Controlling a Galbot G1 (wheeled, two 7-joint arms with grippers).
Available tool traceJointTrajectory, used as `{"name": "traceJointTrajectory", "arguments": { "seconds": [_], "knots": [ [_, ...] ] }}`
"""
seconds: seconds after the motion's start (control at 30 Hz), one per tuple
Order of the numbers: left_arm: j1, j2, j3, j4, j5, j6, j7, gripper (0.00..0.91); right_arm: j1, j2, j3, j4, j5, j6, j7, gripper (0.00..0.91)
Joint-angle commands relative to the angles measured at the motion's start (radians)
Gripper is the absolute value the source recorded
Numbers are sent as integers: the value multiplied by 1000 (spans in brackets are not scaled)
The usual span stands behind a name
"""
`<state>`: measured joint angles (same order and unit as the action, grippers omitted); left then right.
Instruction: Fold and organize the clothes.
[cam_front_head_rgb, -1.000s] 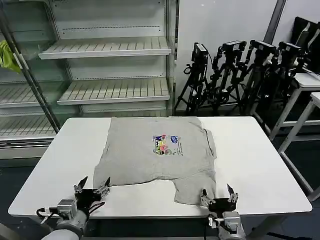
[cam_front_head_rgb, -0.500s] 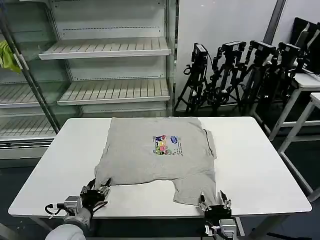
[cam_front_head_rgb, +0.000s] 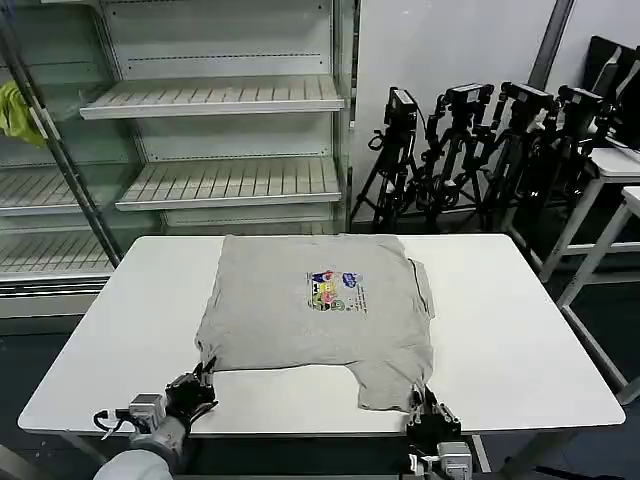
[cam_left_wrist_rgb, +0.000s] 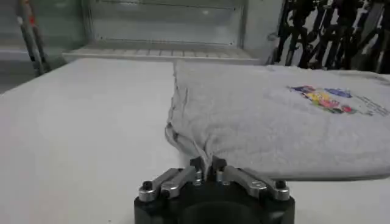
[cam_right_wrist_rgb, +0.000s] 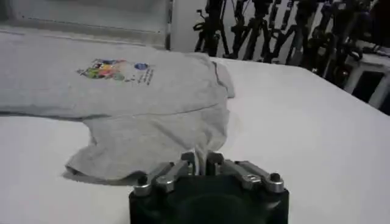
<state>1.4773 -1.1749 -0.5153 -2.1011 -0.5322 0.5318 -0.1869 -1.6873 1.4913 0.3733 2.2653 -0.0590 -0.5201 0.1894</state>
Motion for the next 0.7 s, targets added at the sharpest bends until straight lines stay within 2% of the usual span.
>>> {"name": "traceJointTrajectory", "arguments": {
  "seconds": [0.03, 0.17, 0.4, 0.53, 0.7],
  "knots": [
    [30, 3, -11, -71, -39, -8, 9, 71, -108, -14, 4, 180, 12, 40, 8, 0],
    [88, -2, -33, -170, -48, 5, 8, 71, -186, -36, 45, 264, 19, 41, 5, 0],
    [187, -20, -120, -290, -68, 23, 8, 71, -232, -64, 137, 353, 93, 47, 11, 0],
    [214, -20, -181, -336, -103, 36, 3, 71, -95, -80, 190, 315, 196, 42, 26, 0],
    [186, 4, -186, -323, -113, 35, 4, 71, 76, -86, 187, 209, 255, 31, 43, 0]
  ]
}}
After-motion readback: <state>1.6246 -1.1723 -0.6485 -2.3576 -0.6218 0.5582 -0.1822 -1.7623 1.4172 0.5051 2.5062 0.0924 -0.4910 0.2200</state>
